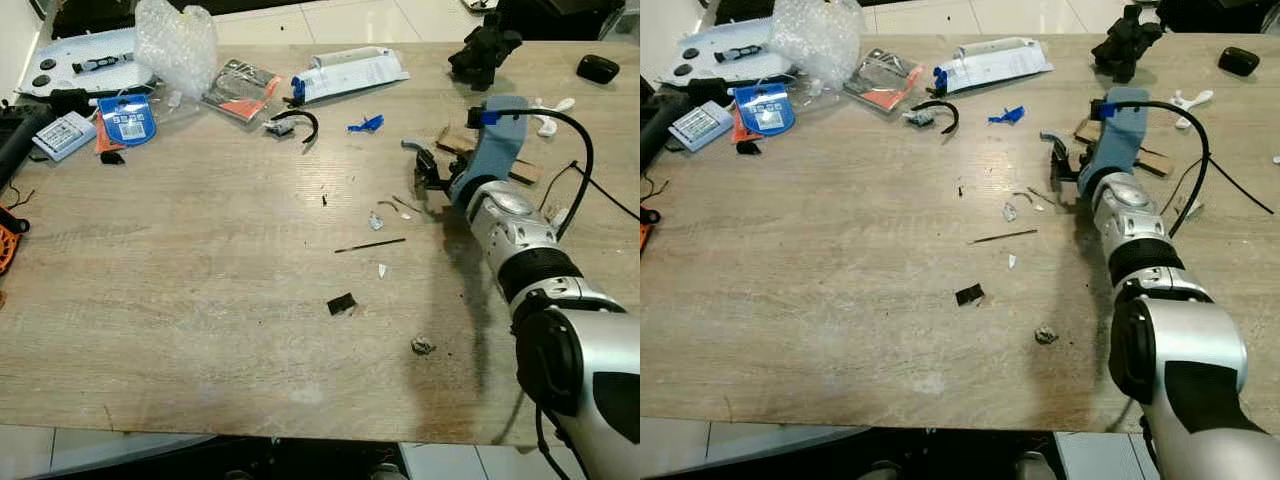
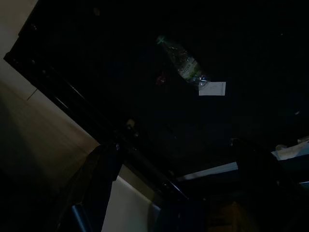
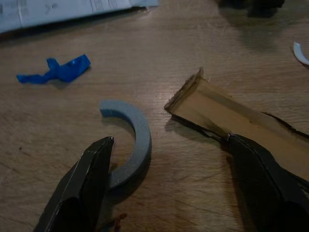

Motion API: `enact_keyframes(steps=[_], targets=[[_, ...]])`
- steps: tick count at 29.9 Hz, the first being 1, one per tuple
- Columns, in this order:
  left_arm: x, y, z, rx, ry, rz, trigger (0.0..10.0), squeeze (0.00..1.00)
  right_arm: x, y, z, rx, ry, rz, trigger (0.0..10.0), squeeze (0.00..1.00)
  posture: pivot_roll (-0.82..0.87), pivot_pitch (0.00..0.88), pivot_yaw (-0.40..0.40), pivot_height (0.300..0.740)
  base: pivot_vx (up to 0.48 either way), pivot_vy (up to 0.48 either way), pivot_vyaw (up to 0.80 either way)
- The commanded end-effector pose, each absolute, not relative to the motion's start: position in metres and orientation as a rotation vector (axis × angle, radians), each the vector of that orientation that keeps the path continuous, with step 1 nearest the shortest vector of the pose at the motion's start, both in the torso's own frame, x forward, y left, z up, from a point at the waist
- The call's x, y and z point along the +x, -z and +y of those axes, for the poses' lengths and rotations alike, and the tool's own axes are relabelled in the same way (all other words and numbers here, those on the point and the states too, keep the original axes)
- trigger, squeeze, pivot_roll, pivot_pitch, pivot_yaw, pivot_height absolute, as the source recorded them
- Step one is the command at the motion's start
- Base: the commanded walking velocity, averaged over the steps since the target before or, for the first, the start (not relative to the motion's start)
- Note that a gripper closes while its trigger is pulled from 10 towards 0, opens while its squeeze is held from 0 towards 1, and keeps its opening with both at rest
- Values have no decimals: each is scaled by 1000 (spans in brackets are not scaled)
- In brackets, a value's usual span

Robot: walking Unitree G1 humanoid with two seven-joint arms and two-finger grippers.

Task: Picking trash to rubbish bin

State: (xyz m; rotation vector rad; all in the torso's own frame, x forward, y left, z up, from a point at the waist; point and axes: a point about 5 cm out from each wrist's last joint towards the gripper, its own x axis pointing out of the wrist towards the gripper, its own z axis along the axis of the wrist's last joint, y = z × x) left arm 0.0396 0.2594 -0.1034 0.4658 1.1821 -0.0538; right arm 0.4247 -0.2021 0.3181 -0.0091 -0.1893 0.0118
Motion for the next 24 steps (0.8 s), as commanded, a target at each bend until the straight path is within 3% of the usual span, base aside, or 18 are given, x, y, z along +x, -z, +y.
enact_keyframes(steps=[1, 2, 3, 13, 21, 24], targets=[[19, 106, 258, 443, 37, 1247, 10000, 0, 426, -309, -200, -71, -1, -125, 8745, 0, 63, 464, 52, 740, 0, 0, 0], [19, 106, 258, 443, 37, 1247, 10000, 0, 426, -309, -200, -71, -1, -125, 8745, 0, 63, 464, 52, 740, 0, 0, 0], [19, 107, 257, 441, 37, 1248, 10000, 0, 427, -305, -200, -113, 2, -91, 0, 0, 59, 458, 49, 740, 0, 0, 0], [23, 108, 254, 431, 31, 1249, 10000, 0, 427, -295, -201, -136, -17, 28, 0, 0, 50, 430, 37, 740, 0, 0, 0], [33, 109, 251, 420, 22, 1242, 10000, 0, 427, -297, -196, 19, -85, 51, 0, 0, 40, 398, 29, 740, 0, 0, 0], [42, 109, 248, 410, 13, 1235, 10000, 0, 427, -301, -191, 190, -158, 22, 0, 0, 34, 356, 15, 740, 0, 0, 0]])
